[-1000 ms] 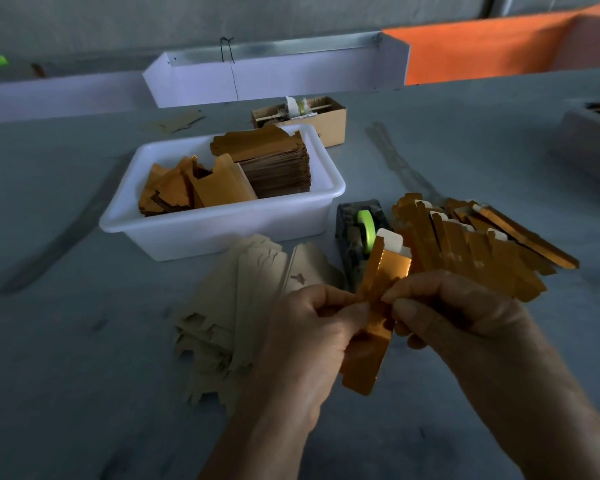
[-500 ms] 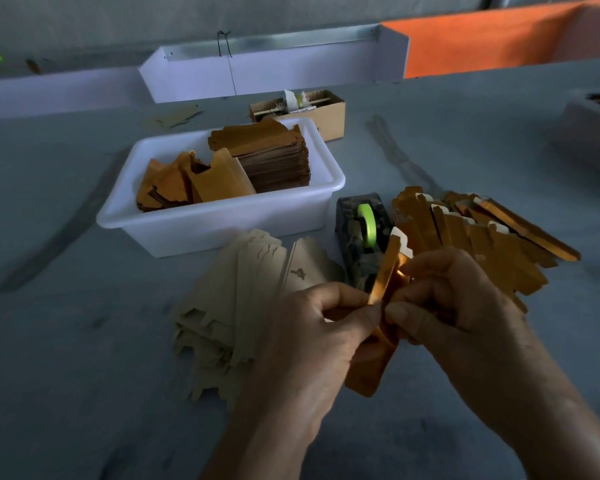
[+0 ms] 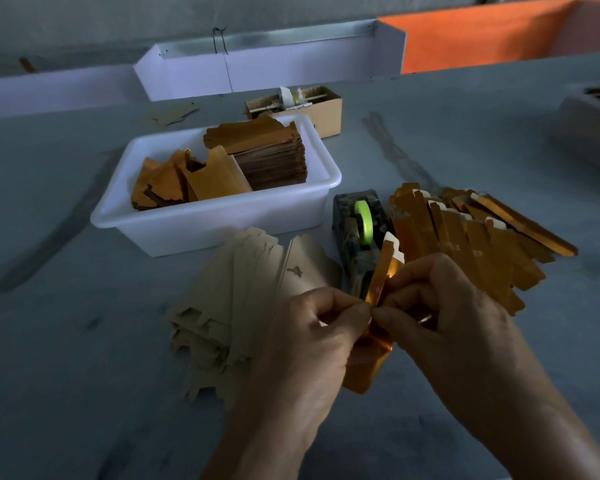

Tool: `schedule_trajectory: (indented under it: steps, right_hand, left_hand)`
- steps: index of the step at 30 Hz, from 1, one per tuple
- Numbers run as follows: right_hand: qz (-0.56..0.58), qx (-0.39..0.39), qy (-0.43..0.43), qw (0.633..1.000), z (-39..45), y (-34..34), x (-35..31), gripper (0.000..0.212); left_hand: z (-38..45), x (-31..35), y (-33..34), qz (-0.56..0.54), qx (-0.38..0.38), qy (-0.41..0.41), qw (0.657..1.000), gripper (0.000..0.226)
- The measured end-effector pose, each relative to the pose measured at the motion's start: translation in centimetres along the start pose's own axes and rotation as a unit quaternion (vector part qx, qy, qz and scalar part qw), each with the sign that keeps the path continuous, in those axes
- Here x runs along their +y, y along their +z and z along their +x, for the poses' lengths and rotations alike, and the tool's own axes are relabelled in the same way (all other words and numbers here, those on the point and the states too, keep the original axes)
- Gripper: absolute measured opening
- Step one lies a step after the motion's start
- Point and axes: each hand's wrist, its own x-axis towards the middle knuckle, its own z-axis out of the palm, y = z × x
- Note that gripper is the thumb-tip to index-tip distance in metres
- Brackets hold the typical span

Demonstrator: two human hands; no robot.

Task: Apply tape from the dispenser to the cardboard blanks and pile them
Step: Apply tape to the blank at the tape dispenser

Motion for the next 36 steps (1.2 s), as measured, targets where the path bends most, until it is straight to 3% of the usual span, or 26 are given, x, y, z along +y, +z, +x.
schedule_trajectory:
  steps: [8,15,19,22,27,29,31,33,34,36]
  right_hand:
    - [-0.109,0.016,0.015,0.994,-0.3,-0.5,-1.3,0.027]
    - [-0.148,0.017,0.056,0.987,-0.2,-1.1,-1.5,0.052]
    - [0.014,-0.025,0.047,0.998,0.0,-1.0,-0.8,0.046]
    - [0.162,-0.076,0.082,0.980,0.0,-0.7,-0.4,0.045]
    - [0.188,-0.050,0.080,0.978,0.4,-0.2,0.0,0.013]
    - [0.144,-0.006,0.065,0.987,1.1,-0.1,0.5,0.015]
    - [0.057,0.061,0.046,0.995,2.1,-0.3,1.3,0.020]
    - [-0.069,0.145,0.018,0.987,3.5,-0.7,2.0,0.028]
    - [-0.118,0.180,0.011,0.976,4.3,-0.9,2.4,0.032]
    - [-0.180,0.198,0.027,0.963,6.0,-1.1,3.3,0.038]
  left_hand:
    - [-0.7,-0.2,2.1,0.031,0.107,0.090,0.990,0.012]
    - [-0.9,0.0,1.2,-0.005,0.092,0.045,0.995,0.012]
    - [-0.9,0.9,0.6,-0.045,0.070,0.010,0.996,0.009]
    - [-0.8,1.1,0.4,-0.064,0.066,0.001,0.996,0.004]
    - [-0.7,1.2,-0.4,-0.045,0.016,-0.017,0.999,0.007]
    - [-0.1,0.9,-0.9,0.013,0.072,-0.003,0.997,0.009]
    - [0.7,0.2,-1.9,0.214,0.183,0.030,0.959,0.014]
    - [1.1,0.1,-2.7,0.464,0.250,0.022,0.850,0.028]
    - [1.3,-0.1,-3.0,0.532,0.260,0.009,0.806,0.040]
    - [1.8,-0.2,-3.2,0.573,0.251,-0.014,0.780,0.052]
